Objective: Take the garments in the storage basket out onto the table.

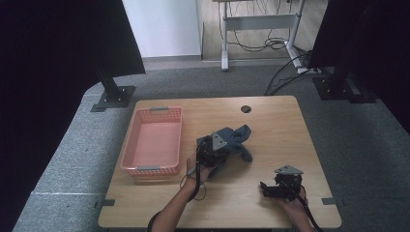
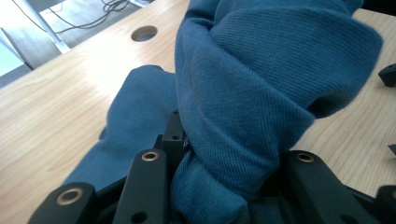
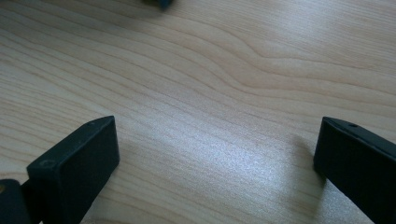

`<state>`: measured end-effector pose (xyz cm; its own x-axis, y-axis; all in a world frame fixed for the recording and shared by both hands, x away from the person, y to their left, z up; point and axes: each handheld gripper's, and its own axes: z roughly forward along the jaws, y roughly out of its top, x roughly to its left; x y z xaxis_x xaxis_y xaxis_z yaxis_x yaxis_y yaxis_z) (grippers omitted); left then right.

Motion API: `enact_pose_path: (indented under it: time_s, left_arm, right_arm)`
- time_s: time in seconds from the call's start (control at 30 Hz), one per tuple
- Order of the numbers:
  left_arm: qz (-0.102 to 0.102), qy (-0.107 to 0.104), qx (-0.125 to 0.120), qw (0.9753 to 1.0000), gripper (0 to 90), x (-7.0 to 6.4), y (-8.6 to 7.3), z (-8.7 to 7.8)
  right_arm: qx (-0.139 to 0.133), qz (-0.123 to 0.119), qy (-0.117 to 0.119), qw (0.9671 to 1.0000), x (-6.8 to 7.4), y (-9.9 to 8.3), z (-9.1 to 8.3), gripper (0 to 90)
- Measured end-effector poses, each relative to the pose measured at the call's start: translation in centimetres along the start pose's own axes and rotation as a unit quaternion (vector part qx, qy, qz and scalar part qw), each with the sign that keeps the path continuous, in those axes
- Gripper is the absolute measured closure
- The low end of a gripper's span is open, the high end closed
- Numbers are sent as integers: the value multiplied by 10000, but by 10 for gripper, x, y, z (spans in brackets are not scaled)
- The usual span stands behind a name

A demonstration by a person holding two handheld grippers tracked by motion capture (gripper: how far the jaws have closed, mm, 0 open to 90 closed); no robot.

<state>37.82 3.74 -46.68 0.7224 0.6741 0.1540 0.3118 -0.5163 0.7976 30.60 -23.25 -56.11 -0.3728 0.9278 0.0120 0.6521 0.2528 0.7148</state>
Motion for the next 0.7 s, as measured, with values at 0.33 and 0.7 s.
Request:
enact_pose_path:
  time_s: [0.33,0.7]
  left_arm:
    - [34,-192,86,9998,632,-12,-8,12]
    - [-26,-516,222,9984,580,-19,-18,22]
  right_arm:
    - [1,-8,5,10000,0,0,0,0]
    - [5,0,7,10000,0,0,0,0]
